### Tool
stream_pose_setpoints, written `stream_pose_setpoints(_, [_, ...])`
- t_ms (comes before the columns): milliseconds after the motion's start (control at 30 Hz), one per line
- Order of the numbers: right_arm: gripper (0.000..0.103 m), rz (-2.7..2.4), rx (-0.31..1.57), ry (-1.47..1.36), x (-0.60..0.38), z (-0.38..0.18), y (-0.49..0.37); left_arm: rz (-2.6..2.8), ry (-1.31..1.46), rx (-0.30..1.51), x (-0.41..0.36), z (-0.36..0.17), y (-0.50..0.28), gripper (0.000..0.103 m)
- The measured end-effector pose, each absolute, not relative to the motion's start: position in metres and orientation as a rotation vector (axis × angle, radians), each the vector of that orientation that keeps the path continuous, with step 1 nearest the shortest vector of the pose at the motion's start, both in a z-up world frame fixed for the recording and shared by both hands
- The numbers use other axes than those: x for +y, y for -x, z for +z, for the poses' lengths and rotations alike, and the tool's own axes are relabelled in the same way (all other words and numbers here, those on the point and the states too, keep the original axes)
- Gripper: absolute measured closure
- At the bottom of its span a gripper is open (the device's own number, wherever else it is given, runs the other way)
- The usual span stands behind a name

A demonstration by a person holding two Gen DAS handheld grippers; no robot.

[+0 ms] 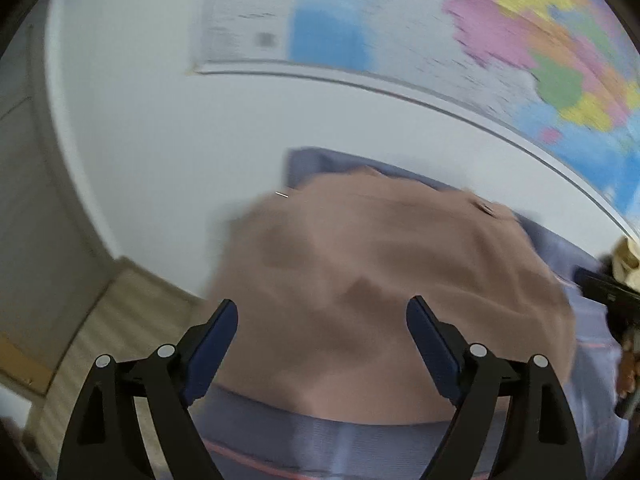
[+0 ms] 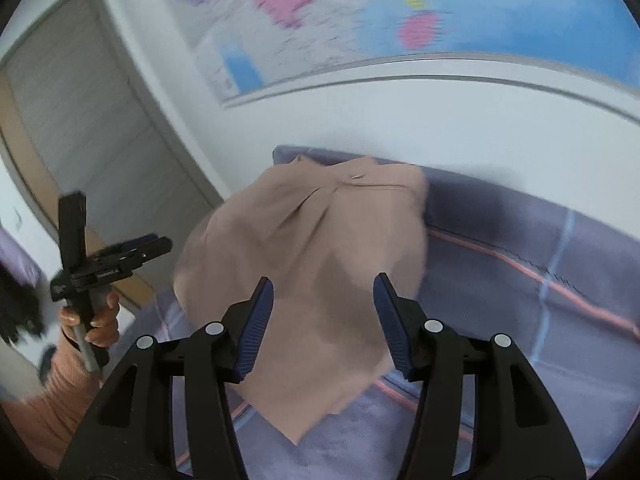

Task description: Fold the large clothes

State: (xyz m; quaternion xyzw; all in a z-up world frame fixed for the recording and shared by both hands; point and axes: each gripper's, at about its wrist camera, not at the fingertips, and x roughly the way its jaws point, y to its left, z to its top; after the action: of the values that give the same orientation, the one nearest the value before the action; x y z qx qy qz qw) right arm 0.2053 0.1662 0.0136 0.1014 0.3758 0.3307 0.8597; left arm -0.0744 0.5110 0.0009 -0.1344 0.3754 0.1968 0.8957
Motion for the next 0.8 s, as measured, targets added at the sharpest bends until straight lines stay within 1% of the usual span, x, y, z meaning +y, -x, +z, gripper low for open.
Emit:
stream_pose_setpoints(267, [0.052, 0.691, 0.946, -0.163, 0.2, -0.034, -0.225, 0.322, 0.252, 0.858, 0.473, -0.036, 0.039, 0.02])
stream_pose_setpoints(333, [0.05, 0.689, 0.933, -0.162, 0.2, -0.035, -0.222, 0.336, 0.246, 0.893, 0.468, -0.048, 0.031, 0.017])
stream_pose_setpoints(433, [0.046, 0.696, 0.912, -0.177, 0.199, -0.029, -0.216, 0.367, 0.201, 0.891, 0.459, -0.049, 0.03, 0.016])
stream_pose_setpoints(567, [0.045, 0.711, 0.864, -0.17, 0.201, -0.017, -0.201, 0.378, 0.203, 0.869, 0.45, -0.042, 0.037, 0.015])
stream_pose_setpoints(633, [0.044, 0.721, 0.842, -0.163, 0.203, -0.011, -0.193, 0.374, 0.192, 0.847, 0.442, -0.04, 0.041, 0.01])
stream_pose_setpoints(800, [0.043, 0.723, 0.811, -0.109, 0.205, -0.006, -0.172, 0.356, 0.188, 0.814, 0.422, -0.039, 0.053, 0.01])
